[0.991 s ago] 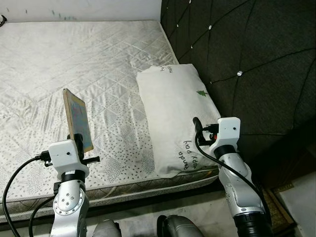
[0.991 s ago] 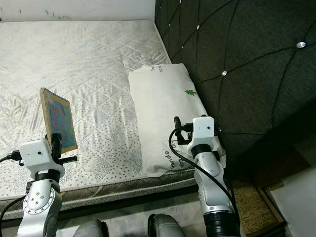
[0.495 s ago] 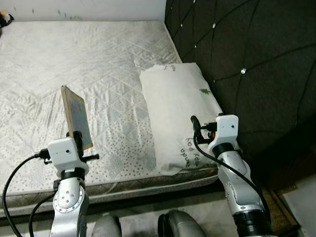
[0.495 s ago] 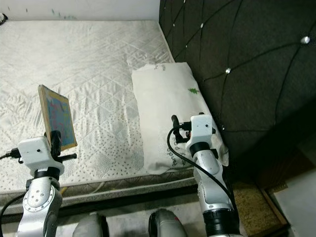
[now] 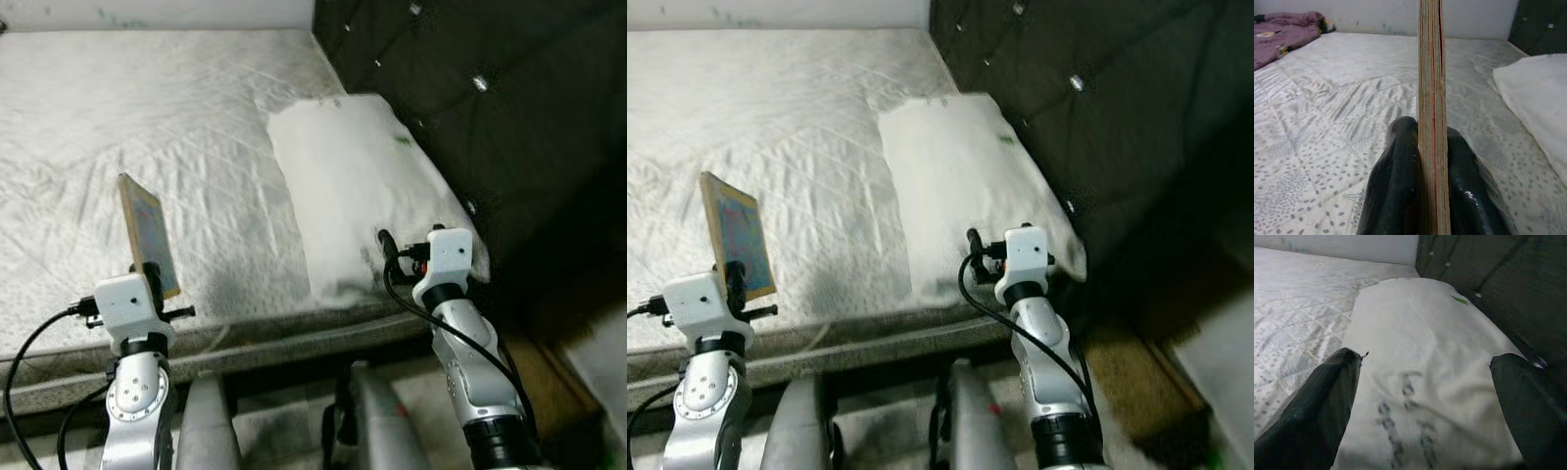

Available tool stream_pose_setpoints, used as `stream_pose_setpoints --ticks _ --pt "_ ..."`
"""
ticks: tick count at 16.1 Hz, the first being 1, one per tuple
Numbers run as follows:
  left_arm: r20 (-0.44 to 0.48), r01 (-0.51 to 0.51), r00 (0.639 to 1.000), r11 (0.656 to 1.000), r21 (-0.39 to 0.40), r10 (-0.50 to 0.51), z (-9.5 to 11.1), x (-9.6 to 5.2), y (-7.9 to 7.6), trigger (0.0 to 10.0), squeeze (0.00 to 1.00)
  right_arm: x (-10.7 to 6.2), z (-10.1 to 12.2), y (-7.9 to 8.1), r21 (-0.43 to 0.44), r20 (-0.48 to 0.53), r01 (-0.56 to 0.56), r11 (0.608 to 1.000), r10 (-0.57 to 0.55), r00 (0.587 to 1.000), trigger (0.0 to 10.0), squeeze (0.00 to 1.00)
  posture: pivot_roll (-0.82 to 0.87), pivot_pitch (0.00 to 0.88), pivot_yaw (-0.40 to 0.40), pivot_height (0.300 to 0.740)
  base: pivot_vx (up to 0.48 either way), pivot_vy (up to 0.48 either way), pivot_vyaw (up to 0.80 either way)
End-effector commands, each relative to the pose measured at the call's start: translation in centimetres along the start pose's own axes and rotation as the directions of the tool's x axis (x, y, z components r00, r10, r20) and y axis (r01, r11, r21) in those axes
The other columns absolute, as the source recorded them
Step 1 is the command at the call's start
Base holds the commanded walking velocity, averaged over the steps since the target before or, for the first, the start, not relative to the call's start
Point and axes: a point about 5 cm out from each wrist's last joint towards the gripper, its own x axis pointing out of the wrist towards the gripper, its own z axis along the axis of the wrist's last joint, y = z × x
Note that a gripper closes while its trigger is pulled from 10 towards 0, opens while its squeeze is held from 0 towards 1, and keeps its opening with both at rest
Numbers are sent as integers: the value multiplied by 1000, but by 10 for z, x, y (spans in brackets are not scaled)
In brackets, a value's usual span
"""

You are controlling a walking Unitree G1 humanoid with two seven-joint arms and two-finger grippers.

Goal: Clean up the room

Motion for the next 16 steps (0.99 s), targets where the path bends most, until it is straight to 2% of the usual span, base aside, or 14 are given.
stream_pose_setpoints --ticks 1,9,16 --pt "36 8 999 1000 -6 -7 8 2 -4 10000 0 2 0 -2 -9 -8 -5 1000 5 1000 10000 0 -40 99 -54 611 0 0 0" --pt "37 5 999 1000 -10 -5 8 2 -4 10000 0 3 0 3 -13 -13 -46 999 46 999 10000 0 -39 104 -58 611 0 0 0" --pt "46 32 998 999 -13 -31 9 1 -6 10000 0 3 -1 3 -11 -13 -51 999 51 999 10000 0 -40 108 -56 611 248 0 0"
